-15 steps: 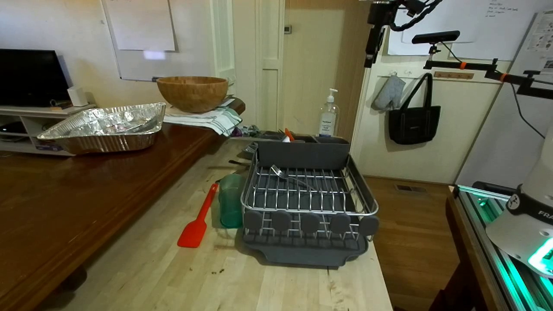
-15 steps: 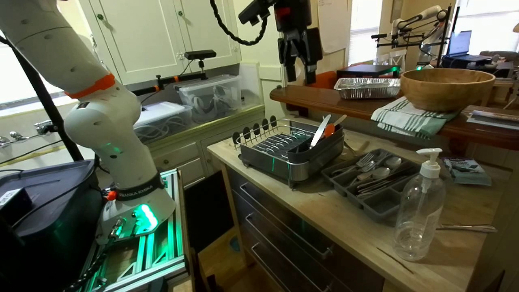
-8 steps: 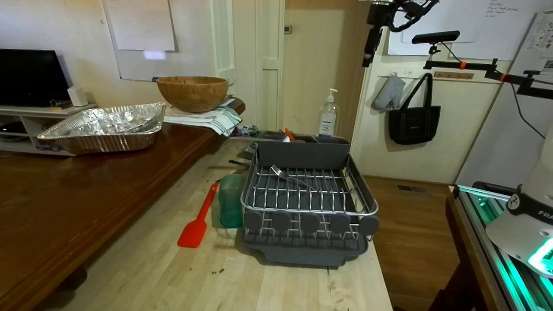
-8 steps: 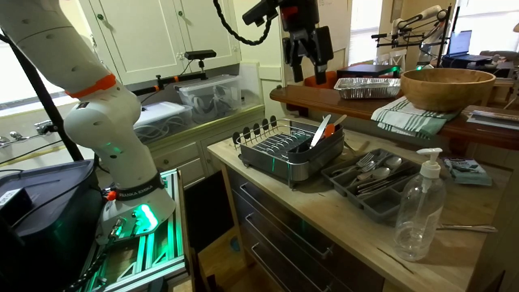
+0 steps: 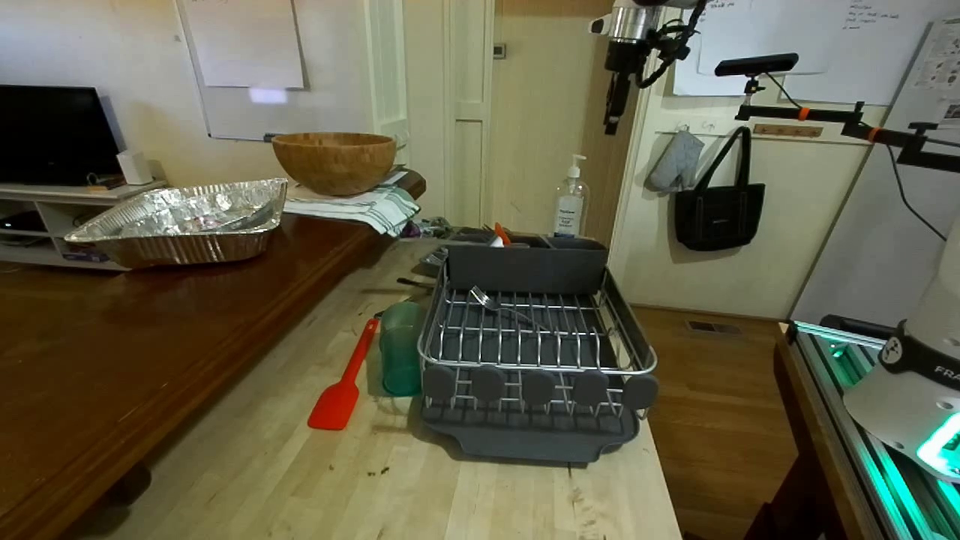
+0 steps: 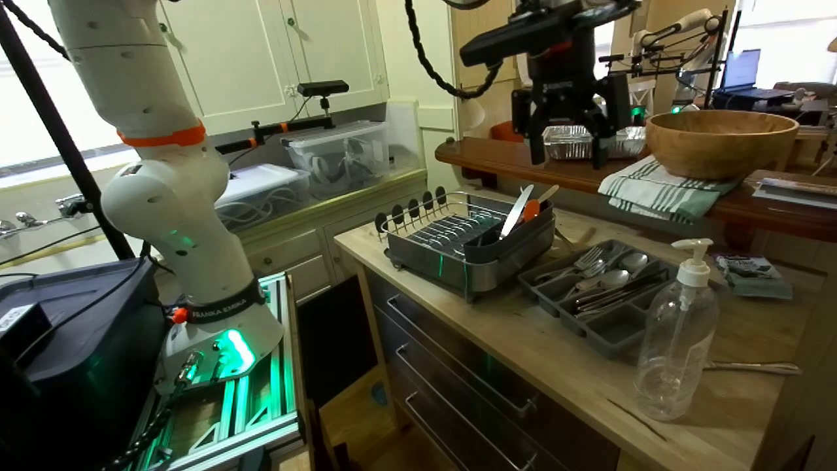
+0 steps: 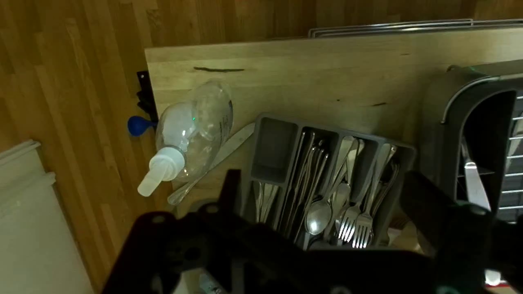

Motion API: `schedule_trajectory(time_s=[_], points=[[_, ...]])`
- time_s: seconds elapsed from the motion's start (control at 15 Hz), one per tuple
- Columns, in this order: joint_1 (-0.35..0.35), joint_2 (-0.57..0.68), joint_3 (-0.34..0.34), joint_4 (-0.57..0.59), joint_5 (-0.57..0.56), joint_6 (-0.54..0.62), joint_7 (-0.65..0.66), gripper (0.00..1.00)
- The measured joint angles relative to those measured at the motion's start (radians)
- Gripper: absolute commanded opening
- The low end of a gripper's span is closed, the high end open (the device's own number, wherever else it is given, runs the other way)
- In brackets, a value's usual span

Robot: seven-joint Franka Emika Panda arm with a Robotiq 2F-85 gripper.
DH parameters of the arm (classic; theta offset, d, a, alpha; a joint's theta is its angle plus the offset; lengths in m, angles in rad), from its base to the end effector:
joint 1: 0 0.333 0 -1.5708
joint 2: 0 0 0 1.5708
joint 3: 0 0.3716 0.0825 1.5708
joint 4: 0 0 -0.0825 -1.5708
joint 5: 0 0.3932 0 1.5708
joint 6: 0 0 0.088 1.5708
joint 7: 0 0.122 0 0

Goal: Move one utensil to the drying rack

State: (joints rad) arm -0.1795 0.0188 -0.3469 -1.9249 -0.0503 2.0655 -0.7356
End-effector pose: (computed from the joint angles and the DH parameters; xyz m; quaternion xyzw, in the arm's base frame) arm 0.5071 -0.2970 0.5269 0.9911 0.1149 0.0342 0.0572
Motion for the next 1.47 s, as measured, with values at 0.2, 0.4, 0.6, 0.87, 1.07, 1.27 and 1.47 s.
schedule_trajectory(time_s=[0.2, 0.4, 0.6, 0.87, 1.07, 1.27, 1.47], points=[[-0.015, 0.123, 0.039, 0.09, 0.0, -0.019, -0.035, 1.0], [-0.024, 0.204, 0.069, 0.142, -0.002, -0.033, -0.035, 1.0], [-0.03, 0.217, 0.07, 0.16, -0.003, -0.042, -0.035, 1.0], [-0.033, 0.217, 0.07, 0.17, -0.003, -0.052, -0.035, 1.0], [-0.033, 0.217, 0.071, 0.17, -0.003, -0.053, -0.035, 1.0], [-0.04, 0.224, 0.091, 0.161, -0.007, -0.053, 0.02, 1.0], [-0.039, 0.27, 0.13, 0.134, -0.004, -0.052, 0.112, 1.0]])
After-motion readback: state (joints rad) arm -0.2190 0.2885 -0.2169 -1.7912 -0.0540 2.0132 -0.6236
